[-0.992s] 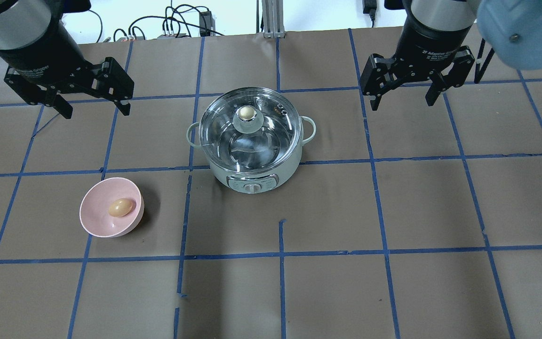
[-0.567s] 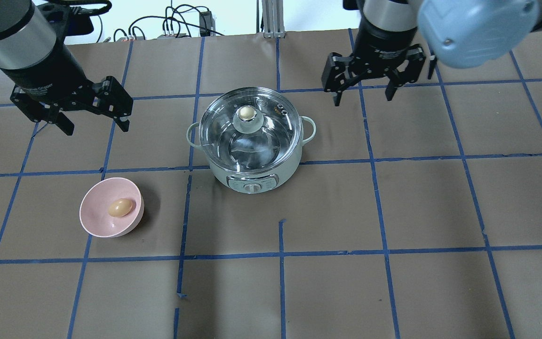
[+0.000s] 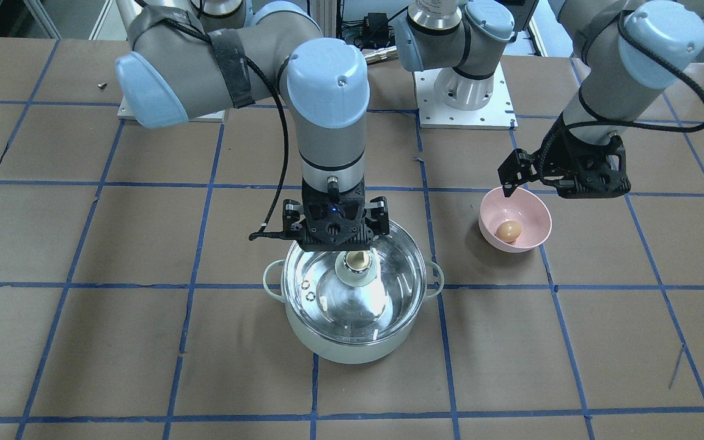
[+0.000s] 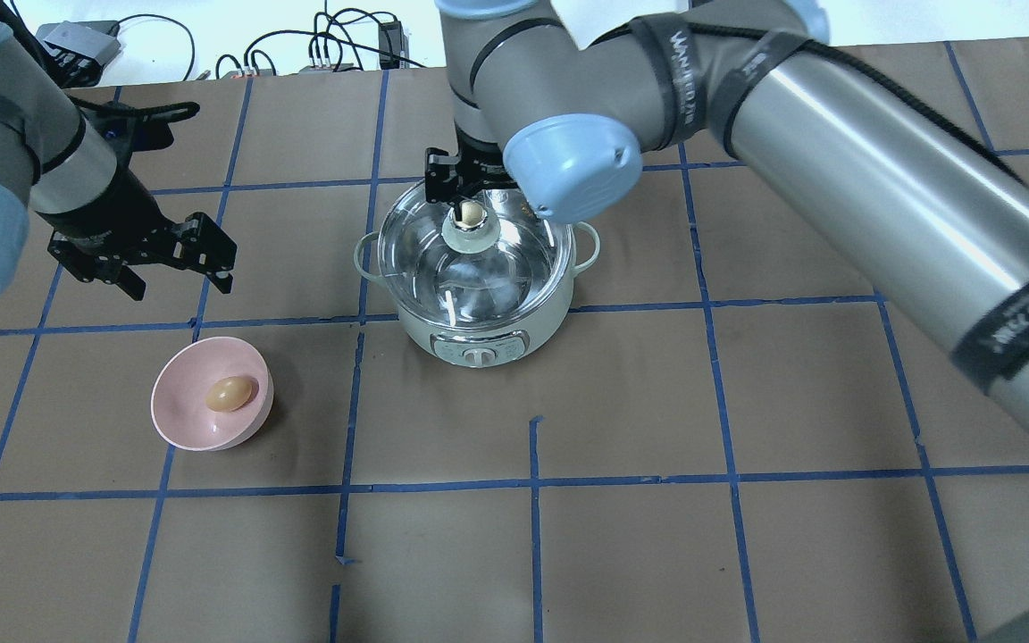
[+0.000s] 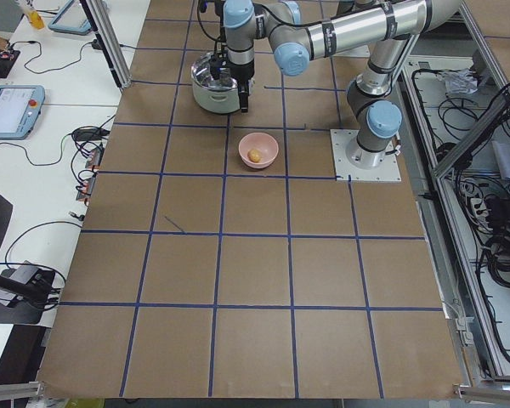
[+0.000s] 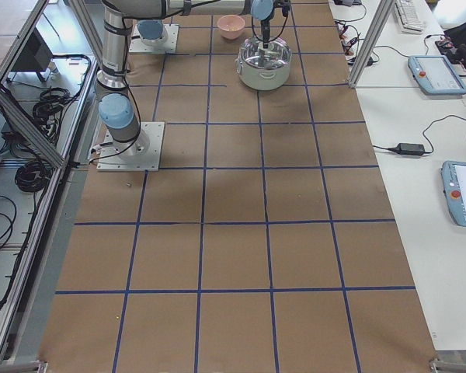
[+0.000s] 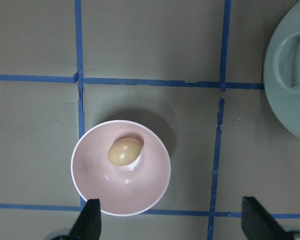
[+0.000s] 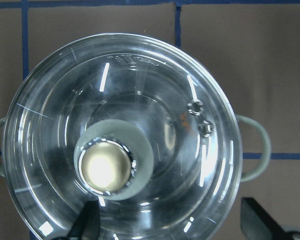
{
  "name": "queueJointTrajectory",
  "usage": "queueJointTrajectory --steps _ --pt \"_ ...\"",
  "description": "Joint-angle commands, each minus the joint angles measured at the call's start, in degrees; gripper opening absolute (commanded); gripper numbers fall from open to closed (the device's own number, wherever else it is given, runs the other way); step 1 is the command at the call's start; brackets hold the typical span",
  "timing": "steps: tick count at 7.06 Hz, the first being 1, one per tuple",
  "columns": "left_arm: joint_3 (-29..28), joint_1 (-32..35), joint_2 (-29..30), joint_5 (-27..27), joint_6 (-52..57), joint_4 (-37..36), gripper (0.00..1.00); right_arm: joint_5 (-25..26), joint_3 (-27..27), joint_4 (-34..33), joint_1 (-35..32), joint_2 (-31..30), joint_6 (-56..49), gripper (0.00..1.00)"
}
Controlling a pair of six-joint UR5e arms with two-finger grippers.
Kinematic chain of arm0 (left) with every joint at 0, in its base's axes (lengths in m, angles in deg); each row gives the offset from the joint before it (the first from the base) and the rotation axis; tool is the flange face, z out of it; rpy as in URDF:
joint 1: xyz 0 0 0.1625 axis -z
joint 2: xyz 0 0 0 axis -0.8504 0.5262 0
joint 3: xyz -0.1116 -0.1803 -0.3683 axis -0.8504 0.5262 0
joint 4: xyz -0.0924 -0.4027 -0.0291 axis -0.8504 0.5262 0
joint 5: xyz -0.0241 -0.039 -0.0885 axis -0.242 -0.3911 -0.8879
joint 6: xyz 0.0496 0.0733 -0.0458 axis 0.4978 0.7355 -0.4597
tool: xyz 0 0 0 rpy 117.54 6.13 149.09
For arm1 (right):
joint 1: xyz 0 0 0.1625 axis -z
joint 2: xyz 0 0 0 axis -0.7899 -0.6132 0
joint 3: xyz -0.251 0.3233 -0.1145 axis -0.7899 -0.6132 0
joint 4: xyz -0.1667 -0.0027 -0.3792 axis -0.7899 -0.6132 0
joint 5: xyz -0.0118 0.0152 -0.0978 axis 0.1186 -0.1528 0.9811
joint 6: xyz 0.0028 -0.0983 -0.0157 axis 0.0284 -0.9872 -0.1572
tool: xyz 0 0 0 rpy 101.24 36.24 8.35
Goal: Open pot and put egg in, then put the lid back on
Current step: 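Grasp the lid knob with the right gripper while the left gripper lowers into the bowl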
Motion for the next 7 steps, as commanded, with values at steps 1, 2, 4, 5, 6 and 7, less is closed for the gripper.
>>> queueJointTrajectory --steps 1,2,4,5,6,7 --pt "5.5 -4.9 0.5 -0.1 6.3 -4.3 1.00 0.3 -0.4 -3.0 -1.6 2.2 1.5 1.00" --pt "7.7 -7.8 0.7 -1.4 10.5 -5.9 1.00 0.3 -0.4 -3.0 -1.6 2.2 1.3 1.00" --pt "14.7 -7.9 0.3 -1.2 10.6 -17.5 1.00 0.2 -0.4 -4.0 -1.6 2.3 1.7 0.97" --pt "16.1 -8.0 0.9 -1.3 10.7 -18.1 1.00 0.2 -0.4 -4.0 -1.6 2.4 1.7 0.88" --pt "16.3 -7.9 0.9 -1.7 10.6 -18.2 1.00 0.2 -0.3 -4.1 -1.6 2.5 1.6 0.82" --pt "17.2 -7.7 1.2 -1.9 11.4 -18.6 1.00 -0.2 -0.1 -4.7 -1.6 2.4 1.7 0.65"
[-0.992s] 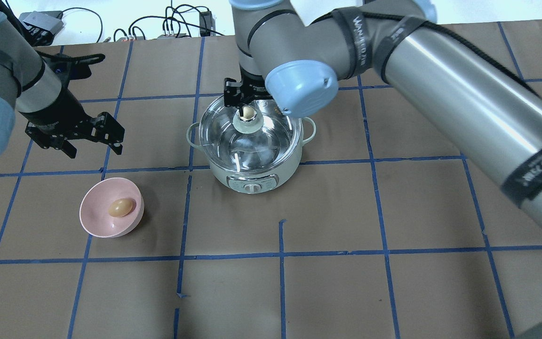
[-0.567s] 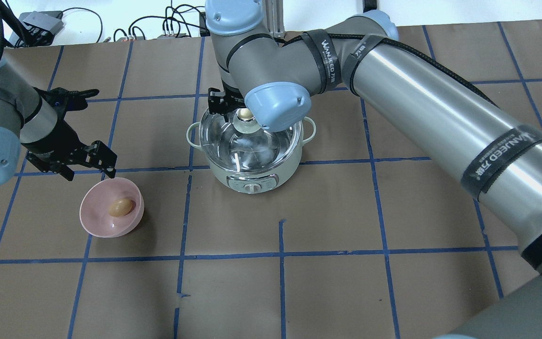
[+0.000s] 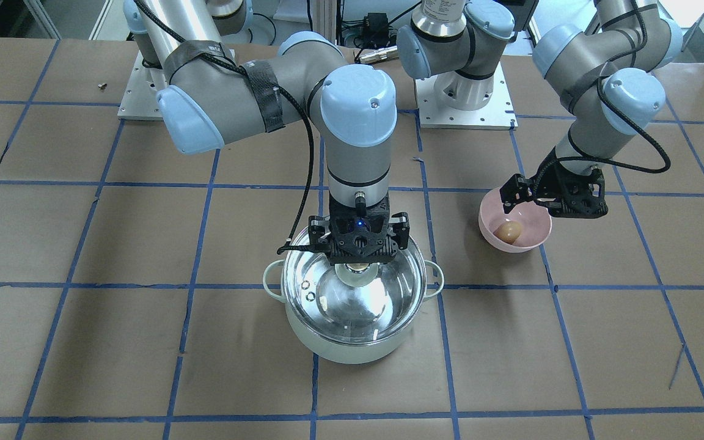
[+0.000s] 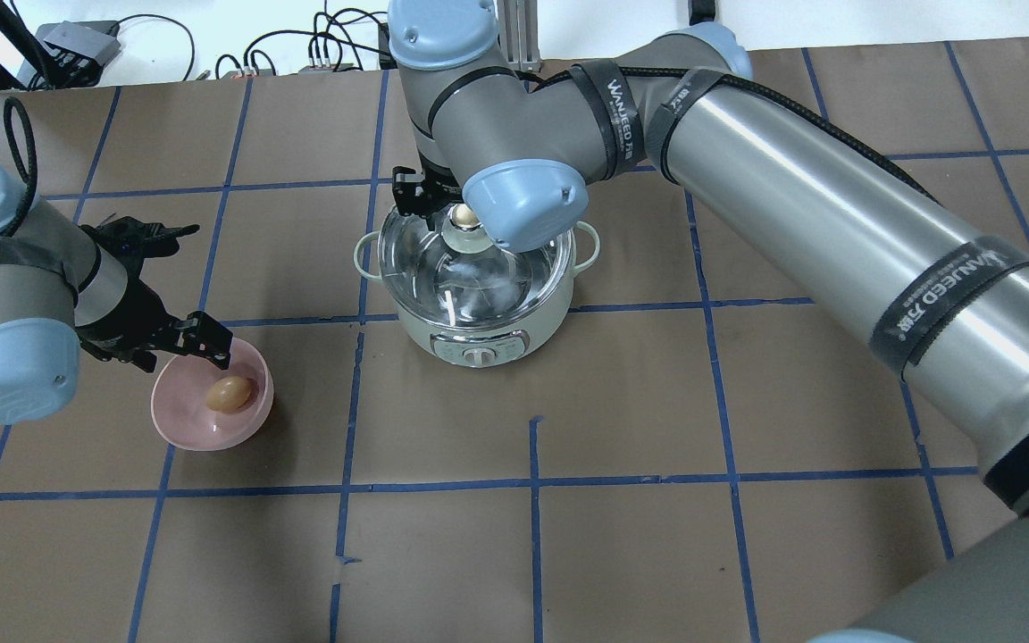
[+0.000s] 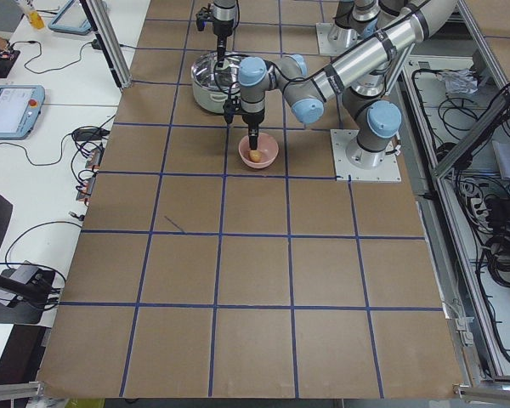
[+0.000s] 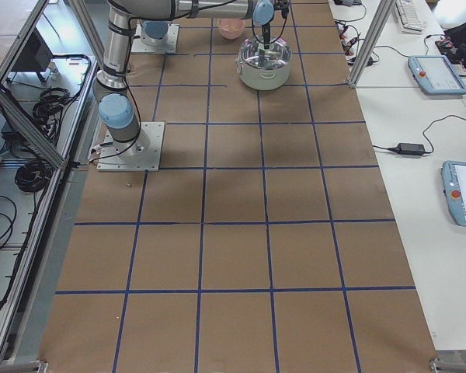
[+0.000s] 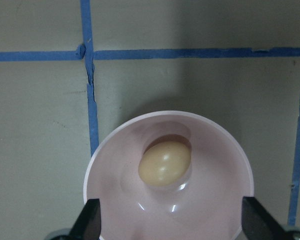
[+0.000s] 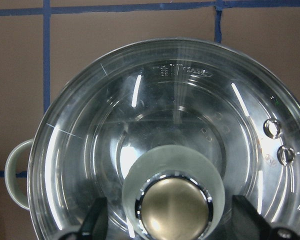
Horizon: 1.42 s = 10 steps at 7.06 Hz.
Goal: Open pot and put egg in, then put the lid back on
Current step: 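Grasp the lid knob with the right gripper while the left gripper lowers into the bowl, then lift the glass lid off the pot and carry it aside with the right gripper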
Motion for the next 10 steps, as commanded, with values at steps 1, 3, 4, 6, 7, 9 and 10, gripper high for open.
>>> queueJointTrajectory --steps 1,3,4,6,7,9,10 --pt "2.0 0.2 1.3 0.2 2.9 -0.6 1.00 -0.6 0.3 -0.5 0.0 -0.1 0.4 0.42" --pt "3.3 0.2 1.5 0.6 6.3 -0.7 1.00 0.0 0.2 0.1 0.0 -0.4 0.7 0.07" --pt "4.9 0.4 1.2 1.3 6.7 -2.8 1.00 0.2 0.1 0.6 0.0 -0.8 0.3 0.06" --pt "6.6 -0.1 1.5 1.4 14.8 -6.7 1.00 3.9 -1.2 13.4 1.5 -6.1 -0.2 0.07" --pt "6.5 -0.1 1.7 1.3 15.0 -6.8 1.00 -0.2 -2.1 21.8 5.7 -8.7 -0.3 0.07" --pt "6.8 -0.2 2.0 1.3 17.6 -7.4 1.00 -2.9 -1.7 33.1 18.2 -16.2 -19.8 0.06" --pt "7.0 -0.2 2.4 1.4 18.5 -9.4 0.99 -0.9 -0.6 33.7 22.6 -18.3 -23.9 0.06"
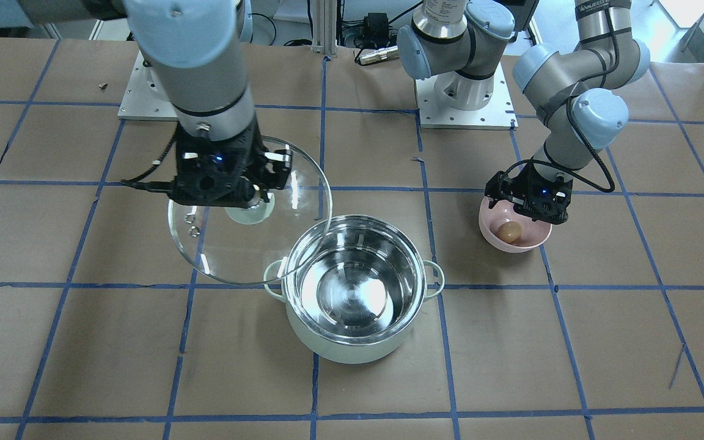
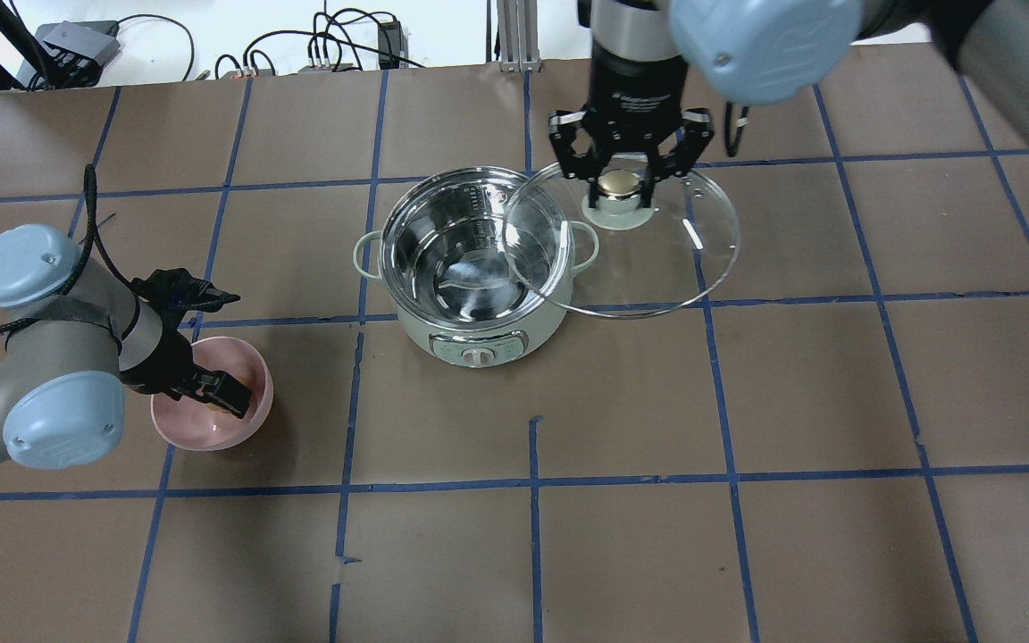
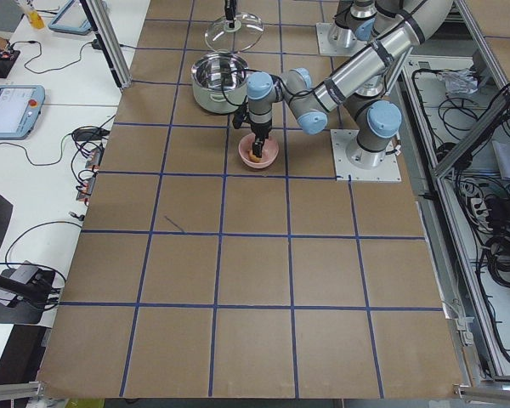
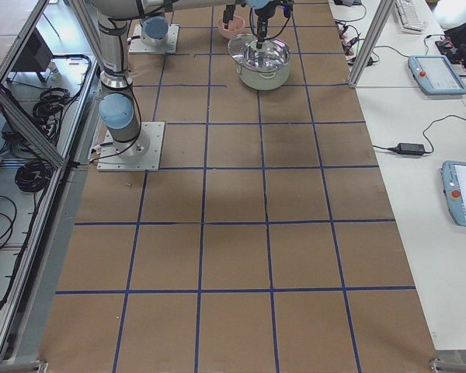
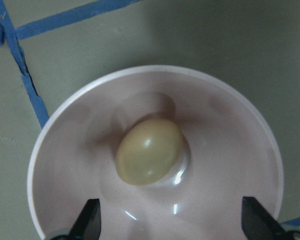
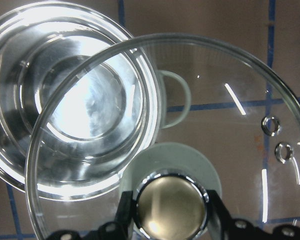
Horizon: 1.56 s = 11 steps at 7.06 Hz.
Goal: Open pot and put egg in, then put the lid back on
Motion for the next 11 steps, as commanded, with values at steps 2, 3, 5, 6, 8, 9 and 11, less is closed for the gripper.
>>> queueJointTrajectory --steps 2,3,5,6,8,9,11 --pt "0.2 -0.1 2.8 0.2 5.7 -3.6 0.99 0.7 6.8 1.9 8.9 -7.9 -11.1 0.05" --pt "0.2 -0.1 3.0 0.5 6.3 -3.6 0.99 0.1 9.4 -6.5 8.3 -8.5 -10.6 0.05" --pt "0.4 -0.1 3.6 2.6 6.3 -3.6 0.99 0.2 8.7 -9.1 8.1 -8.6 -10.2 0.07" --pt "0.3 -0.1 4.4 2.6 6.2 -3.7 0.99 0.7 8.1 -6.9 7.9 -8.6 -10.2 0.06" --pt "0.3 -0.1 5.6 3.0 6.4 -5.3 0.99 1.0 7.8 -6.4 7.4 -8.7 -10.3 0.07" --pt "0.3 -0.1 5.7 3.0 6.4 -5.3 1.00 1.1 7.3 -4.1 7.4 -8.7 -10.3 0.07" --pt "0.4 0.1 6.0 4.9 6.8 -5.1 1.00 1.0 6.5 -3.5 7.5 -8.4 -11.0 0.07"
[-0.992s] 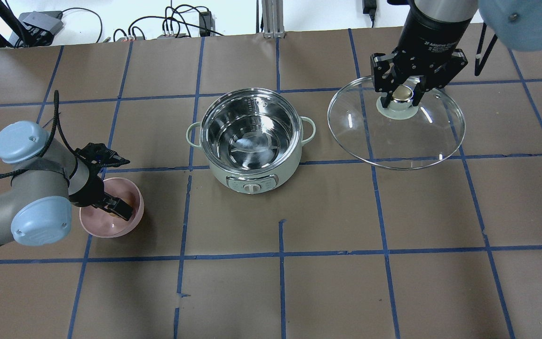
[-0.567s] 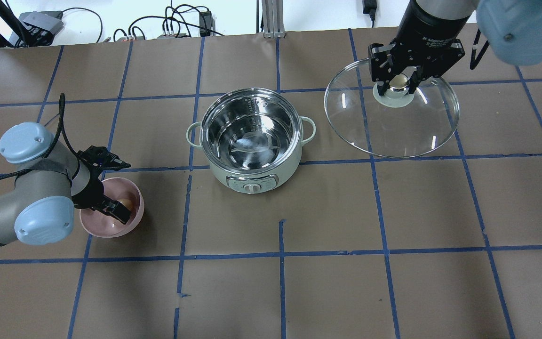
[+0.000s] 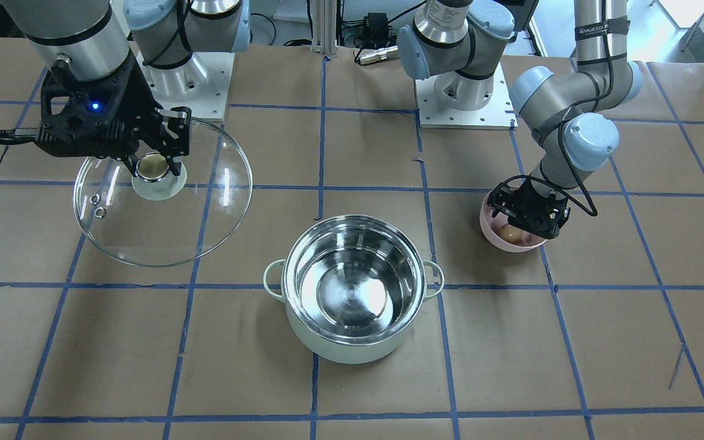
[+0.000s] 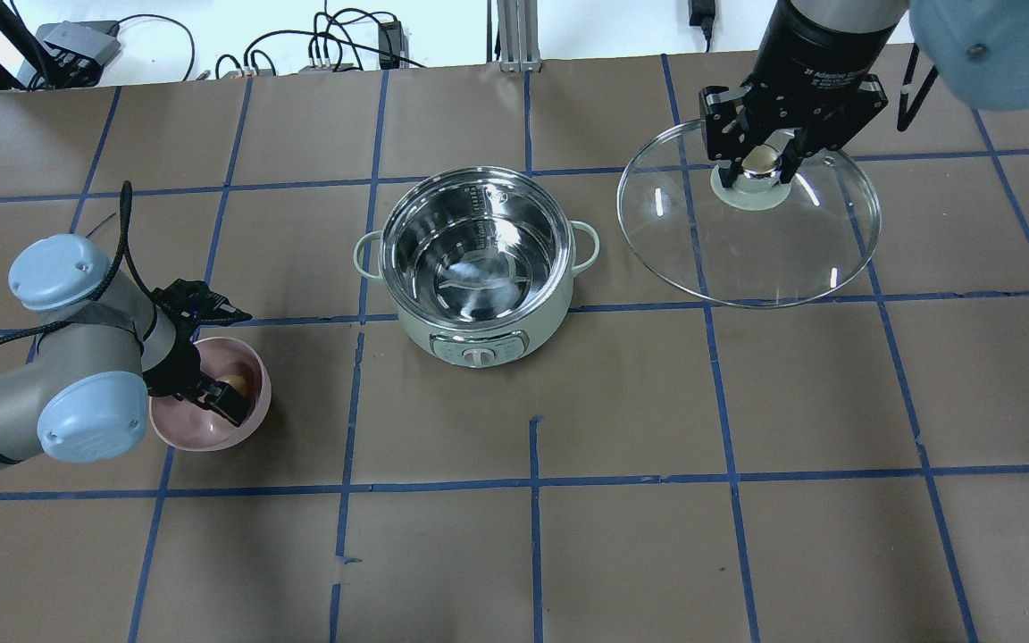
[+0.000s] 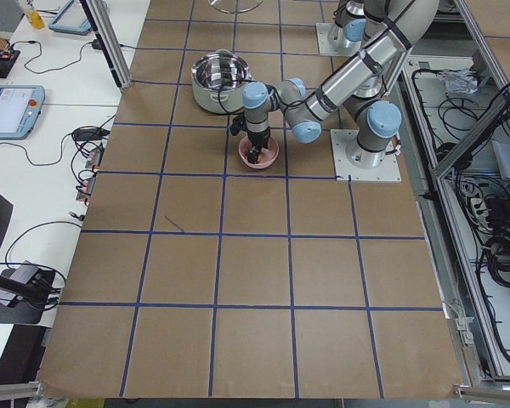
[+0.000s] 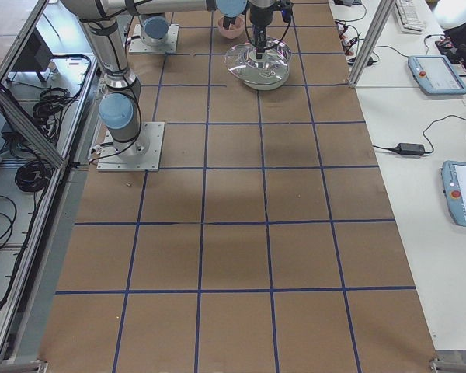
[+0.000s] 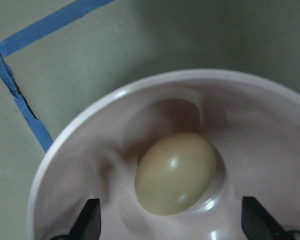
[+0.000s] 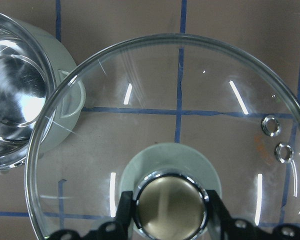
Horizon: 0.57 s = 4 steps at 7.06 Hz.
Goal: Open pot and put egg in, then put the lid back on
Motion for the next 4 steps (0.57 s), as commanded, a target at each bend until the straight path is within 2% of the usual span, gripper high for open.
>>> queueJointTrajectory --steps 1,4 --pt "0.8 0.5 0.2 1.4 0.3 0.2 1.00 -0.1 -0.2 0.5 0.0 0.2 -0.4 0.07" --pt "0.8 0.6 1.9 1.4 0.2 0.2 1.00 -0.3 -0.3 0.9 0.0 0.0 -0.3 0.06"
